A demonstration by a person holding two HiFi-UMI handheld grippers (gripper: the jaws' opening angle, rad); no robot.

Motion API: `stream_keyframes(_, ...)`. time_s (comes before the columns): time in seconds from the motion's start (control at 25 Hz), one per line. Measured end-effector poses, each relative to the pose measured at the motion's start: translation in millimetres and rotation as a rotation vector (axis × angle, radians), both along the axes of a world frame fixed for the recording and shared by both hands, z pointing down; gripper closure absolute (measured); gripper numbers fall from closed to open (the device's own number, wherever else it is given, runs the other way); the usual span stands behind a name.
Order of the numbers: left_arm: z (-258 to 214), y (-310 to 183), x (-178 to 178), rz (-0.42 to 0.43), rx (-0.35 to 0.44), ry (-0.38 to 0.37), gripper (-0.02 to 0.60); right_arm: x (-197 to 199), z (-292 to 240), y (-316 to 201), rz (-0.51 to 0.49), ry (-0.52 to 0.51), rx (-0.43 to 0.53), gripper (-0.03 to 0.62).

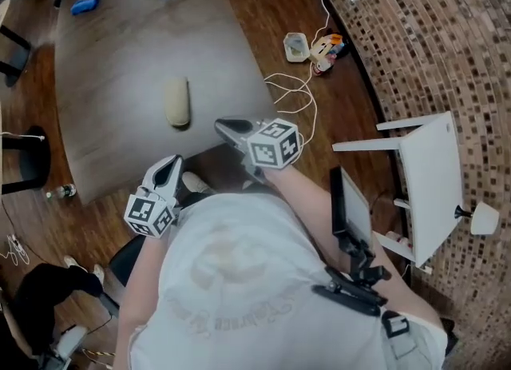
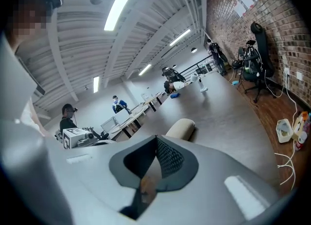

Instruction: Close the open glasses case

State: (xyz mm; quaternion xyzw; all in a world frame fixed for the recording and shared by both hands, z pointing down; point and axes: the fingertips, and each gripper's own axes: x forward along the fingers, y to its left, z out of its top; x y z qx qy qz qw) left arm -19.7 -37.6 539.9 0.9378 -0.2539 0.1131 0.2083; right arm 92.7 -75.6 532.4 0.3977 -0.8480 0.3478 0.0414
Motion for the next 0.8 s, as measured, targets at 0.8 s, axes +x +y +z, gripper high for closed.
stream_keyframes(0.8, -17, 115, 102, -0.038, 0.029, -0.007, 0.575, 72, -2, 144, -0.113, -0.026, 0.106, 0.586)
